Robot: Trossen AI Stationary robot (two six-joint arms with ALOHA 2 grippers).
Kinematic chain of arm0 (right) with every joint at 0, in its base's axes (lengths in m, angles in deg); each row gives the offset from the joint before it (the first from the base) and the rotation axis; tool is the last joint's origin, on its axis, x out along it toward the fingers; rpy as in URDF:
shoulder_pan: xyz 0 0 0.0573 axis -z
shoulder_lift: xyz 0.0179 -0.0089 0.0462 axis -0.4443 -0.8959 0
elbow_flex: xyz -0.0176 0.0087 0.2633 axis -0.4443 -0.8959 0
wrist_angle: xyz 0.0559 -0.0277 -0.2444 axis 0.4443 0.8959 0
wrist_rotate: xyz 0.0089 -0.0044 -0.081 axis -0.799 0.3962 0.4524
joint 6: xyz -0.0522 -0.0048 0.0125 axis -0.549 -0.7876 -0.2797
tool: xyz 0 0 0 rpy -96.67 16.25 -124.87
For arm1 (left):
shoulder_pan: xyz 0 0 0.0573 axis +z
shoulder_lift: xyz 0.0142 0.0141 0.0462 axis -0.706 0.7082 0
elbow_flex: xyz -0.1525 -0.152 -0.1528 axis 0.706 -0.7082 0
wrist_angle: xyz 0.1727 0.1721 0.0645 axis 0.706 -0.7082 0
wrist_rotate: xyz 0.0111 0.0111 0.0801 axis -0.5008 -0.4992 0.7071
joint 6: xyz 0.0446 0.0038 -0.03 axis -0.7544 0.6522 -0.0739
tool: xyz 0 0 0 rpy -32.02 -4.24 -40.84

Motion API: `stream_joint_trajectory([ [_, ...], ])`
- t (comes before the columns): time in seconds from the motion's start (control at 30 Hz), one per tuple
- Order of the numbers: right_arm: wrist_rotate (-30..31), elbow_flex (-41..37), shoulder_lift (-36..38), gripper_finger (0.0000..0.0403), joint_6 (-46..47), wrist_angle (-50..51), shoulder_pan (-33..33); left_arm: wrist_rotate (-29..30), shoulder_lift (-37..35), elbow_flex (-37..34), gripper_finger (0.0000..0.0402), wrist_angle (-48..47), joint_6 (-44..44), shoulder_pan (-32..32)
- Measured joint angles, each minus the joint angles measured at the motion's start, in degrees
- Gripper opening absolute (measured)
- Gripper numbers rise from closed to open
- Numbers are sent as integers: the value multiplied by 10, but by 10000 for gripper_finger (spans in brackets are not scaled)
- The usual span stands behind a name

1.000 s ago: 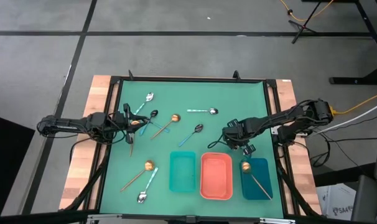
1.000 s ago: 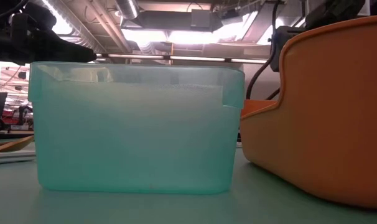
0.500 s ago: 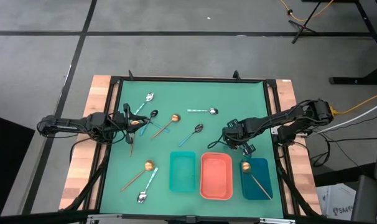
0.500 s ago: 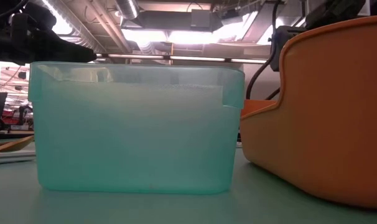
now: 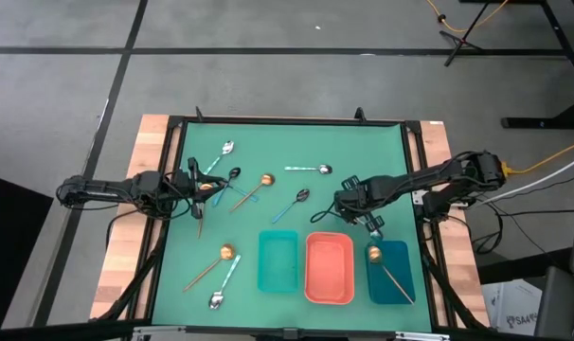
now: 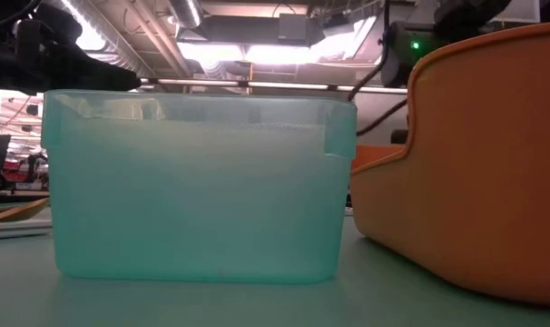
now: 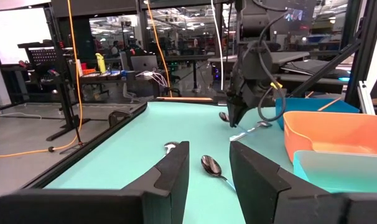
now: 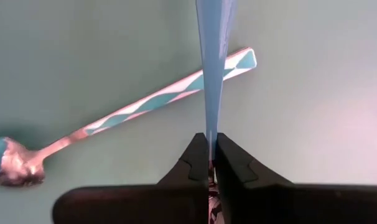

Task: Sort silverware by color (type)
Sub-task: Put the blue spoon into the orange bin

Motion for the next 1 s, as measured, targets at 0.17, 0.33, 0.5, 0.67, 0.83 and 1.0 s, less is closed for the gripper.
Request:
stream_joint_trajectory([
  [0.17,1,41,0,2,-1,39,0,0,0,0,110,0,0,0],
  [0.33,15,95,1,2,-11,72,0,0,0,0,110,0,0,0],
  [0.5,15,162,1,2,-12,76,-1,0,0,0,110,0,0,0],
  [0.67,12,224,1,2,-12,73,-1,0,0,0,110,0,0,0],
  [0.83,-33,267,2,2,-15,63,-1,4,0,0,110,0,0,0],
  [1.0,-67,279,2,2,-32,23,-26,5,0,0,110,0,0,0],
])
